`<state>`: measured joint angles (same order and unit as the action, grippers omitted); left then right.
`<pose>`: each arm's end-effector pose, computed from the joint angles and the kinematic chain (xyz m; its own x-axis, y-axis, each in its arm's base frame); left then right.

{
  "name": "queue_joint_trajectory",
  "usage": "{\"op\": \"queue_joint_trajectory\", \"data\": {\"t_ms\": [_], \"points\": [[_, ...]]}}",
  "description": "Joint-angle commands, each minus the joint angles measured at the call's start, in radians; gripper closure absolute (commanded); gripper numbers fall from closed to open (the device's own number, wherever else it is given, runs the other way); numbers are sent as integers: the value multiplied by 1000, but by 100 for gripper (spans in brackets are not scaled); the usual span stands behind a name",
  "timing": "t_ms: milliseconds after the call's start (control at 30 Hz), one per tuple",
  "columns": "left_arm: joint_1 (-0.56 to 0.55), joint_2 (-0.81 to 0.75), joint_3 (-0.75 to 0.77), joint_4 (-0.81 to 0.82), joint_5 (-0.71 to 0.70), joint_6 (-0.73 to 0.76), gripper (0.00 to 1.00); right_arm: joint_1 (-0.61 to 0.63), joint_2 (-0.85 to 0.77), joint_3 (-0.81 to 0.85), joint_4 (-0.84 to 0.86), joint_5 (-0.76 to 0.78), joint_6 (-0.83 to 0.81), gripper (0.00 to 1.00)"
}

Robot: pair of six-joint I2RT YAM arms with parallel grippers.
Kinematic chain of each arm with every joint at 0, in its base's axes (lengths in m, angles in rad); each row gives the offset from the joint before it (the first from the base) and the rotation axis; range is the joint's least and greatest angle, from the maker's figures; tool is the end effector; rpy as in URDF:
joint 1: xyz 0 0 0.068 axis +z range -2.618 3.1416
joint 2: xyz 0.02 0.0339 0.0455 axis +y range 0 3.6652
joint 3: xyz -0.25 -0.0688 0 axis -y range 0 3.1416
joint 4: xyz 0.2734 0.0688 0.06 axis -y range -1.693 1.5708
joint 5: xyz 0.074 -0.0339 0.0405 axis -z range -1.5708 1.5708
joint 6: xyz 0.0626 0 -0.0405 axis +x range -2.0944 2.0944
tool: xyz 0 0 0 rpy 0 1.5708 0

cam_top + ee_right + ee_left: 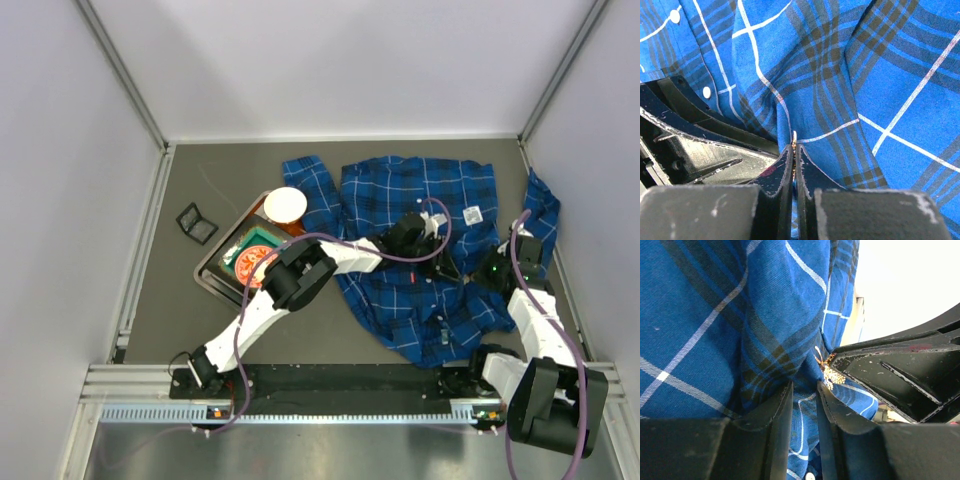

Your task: Remove the brooch from the garment

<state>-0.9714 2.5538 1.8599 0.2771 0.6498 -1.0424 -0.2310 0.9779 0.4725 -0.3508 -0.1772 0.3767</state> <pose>0.3015 -0.5084 0.0733 -0.9524 0.1751 -0.2495 0.2915 0.2848 -0.9132 0.2337 -0.0436 0.1385 -0.6422 0.5230 -0.5604 0.3755 0.8520 0.3649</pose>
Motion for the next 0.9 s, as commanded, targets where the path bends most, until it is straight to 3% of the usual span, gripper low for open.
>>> {"op": "queue_joint_trajectory", "data": {"t_ms": [0,167,267,400,500,867], "points": [[8,-49,2,162,68,-91,69,4,1,34,38,-16,-2,100],[11,-43,16,133,59,-100,68,4,1,35,39,-18,-2,100],[11,-37,51,12,12,-44,67,4,2,35,39,-18,-4,100],[8,-41,57,14,45,-28,82,4,2,35,39,-19,-4,100],[4,-40,64,-3,45,-1,87,4,2,34,39,-19,-4,100],[-7,-12,111,-19,59,-5,92,4,4,34,39,-24,-4,100]]}}
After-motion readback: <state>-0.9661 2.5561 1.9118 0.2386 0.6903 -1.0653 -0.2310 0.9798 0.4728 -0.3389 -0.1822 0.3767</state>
